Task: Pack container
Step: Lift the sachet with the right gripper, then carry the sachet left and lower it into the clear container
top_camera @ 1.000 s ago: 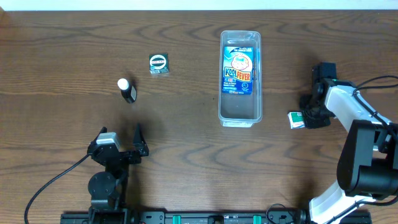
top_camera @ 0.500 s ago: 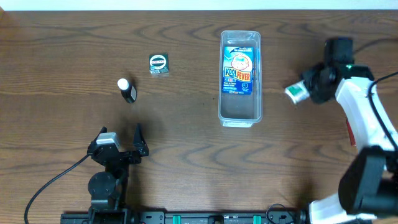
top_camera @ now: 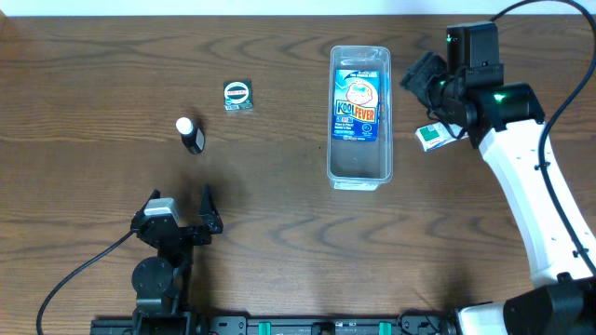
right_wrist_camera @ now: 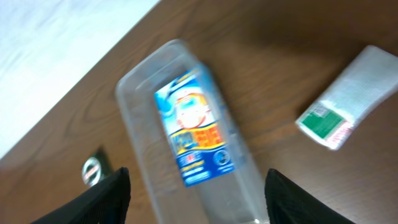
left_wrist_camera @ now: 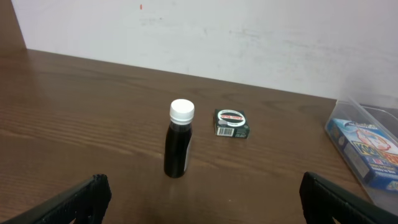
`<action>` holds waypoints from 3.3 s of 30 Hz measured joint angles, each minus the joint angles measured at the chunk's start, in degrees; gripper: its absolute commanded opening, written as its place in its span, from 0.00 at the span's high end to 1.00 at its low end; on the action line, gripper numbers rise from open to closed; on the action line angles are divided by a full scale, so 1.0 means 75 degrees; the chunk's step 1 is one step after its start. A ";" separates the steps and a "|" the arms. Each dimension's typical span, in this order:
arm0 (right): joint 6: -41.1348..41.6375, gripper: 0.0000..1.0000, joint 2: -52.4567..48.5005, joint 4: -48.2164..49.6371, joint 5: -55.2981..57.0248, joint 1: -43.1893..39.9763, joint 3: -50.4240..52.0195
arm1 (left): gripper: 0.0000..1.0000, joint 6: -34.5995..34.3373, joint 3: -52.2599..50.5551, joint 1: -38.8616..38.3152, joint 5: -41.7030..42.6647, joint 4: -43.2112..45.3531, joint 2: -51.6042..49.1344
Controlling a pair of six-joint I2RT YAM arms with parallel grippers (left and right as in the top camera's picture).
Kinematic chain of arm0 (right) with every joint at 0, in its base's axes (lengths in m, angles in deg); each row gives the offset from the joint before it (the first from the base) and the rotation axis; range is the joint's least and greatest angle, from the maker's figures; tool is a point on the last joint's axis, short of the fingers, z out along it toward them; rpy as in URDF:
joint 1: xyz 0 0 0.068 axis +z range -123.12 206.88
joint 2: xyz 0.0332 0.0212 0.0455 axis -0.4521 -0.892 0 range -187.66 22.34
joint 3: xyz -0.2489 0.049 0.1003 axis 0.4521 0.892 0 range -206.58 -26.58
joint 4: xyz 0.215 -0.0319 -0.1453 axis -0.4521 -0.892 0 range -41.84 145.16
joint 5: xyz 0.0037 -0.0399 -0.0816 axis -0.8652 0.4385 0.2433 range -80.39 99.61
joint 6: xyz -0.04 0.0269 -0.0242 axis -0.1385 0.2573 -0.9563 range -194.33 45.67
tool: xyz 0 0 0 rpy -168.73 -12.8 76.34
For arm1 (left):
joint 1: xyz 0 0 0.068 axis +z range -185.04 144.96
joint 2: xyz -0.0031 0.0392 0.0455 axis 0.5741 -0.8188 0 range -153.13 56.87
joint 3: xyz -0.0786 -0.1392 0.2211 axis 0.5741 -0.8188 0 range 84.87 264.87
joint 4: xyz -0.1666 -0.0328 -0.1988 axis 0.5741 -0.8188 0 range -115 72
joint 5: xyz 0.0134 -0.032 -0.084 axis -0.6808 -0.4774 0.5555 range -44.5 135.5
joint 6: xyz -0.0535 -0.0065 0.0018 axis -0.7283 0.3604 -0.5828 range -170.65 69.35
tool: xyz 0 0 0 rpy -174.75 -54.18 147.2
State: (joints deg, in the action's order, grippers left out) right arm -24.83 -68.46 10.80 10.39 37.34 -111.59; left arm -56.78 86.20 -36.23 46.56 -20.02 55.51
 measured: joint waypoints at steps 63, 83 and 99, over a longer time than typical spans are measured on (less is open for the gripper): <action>0.1915 0.61 -0.4019 0.0242 -0.0105 -0.2005 0.0000 | 0.02 0.0000 0.0000 0.0000 0.0000 0.0000 0.0000; 0.0723 0.69 -0.3130 0.0472 -0.0533 -0.1999 -0.0015 | 0.02 0.0000 0.0000 0.0000 0.0000 0.0000 0.0000; 0.0157 0.64 -0.0583 0.1005 -0.1128 -0.0391 -0.0172 | 0.02 0.0000 0.0000 0.0000 0.0003 0.0000 0.0000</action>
State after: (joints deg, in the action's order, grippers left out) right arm -23.65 -72.84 18.34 1.93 34.41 -112.88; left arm -56.78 86.20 -36.23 46.58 -20.02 55.51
